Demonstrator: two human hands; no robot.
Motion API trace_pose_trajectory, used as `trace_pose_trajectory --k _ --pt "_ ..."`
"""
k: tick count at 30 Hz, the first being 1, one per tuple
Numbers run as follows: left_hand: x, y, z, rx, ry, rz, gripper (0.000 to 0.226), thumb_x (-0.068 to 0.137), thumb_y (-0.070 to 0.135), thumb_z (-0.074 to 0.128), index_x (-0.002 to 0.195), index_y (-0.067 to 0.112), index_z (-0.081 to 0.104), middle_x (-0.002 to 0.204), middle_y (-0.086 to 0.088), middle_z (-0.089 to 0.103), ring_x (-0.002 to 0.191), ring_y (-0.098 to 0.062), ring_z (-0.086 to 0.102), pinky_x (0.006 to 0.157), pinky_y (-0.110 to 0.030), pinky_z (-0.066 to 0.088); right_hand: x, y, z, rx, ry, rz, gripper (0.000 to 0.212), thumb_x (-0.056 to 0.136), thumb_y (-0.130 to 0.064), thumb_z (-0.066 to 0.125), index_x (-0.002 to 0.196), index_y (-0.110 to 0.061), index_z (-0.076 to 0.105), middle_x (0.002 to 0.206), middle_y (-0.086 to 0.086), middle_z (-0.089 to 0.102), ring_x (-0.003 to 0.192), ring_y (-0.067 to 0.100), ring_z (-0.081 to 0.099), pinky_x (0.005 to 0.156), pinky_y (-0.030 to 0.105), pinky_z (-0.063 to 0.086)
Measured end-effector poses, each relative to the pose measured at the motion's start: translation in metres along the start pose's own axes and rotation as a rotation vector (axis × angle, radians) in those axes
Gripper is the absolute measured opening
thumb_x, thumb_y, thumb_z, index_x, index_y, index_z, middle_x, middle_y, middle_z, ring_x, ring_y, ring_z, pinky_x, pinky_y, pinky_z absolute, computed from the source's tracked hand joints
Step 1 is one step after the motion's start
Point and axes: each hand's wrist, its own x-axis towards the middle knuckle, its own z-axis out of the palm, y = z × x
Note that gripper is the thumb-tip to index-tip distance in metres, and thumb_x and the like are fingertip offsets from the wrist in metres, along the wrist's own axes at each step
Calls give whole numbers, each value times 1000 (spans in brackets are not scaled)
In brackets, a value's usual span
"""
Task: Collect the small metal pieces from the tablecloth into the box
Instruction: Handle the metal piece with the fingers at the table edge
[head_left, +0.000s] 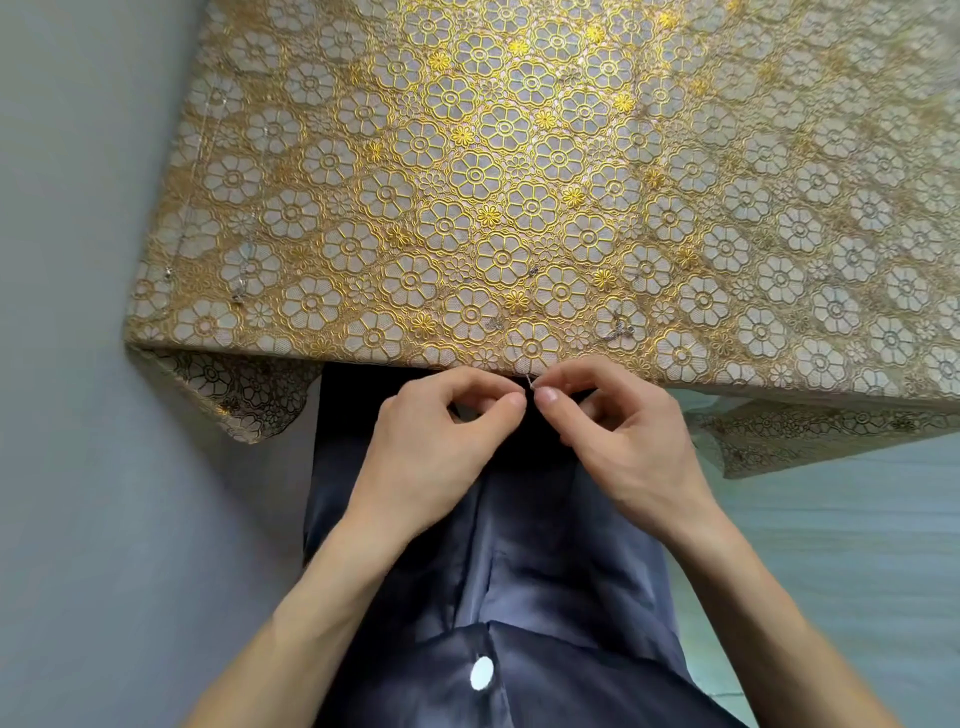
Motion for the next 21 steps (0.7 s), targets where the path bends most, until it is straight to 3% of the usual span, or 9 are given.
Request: trace_pose_trajectory --k 3,9,21 --pt "5 -7 4 -163 -34 -61 11 82 41 76 86 33 80 80 13 75 71 1 63 71 -26 47 -4 -3 1 -74 33 -73 11 89 -14 75 87 -24 74 85 -10 69 57 12 54 59 14 42" --pt "6 -2 7 -333 -90 -118 8 89 13 73 85 18 78 63 12 68 54 5 55 47 -8 37 -7 -1 2 -171 87 -190 7 88 -12 77 88 -19 76 85 -9 67 57 16 57 59 13 42" --pt "4 -1 11 -444 -118 -131 14 90 5 70 82 16 75 62 10 68 55 5 57 49 -8 39 -8 6 1 -209 134 -311 7 86 -10 79 91 -15 80 83 -2 67 55 14 56 56 23 47"
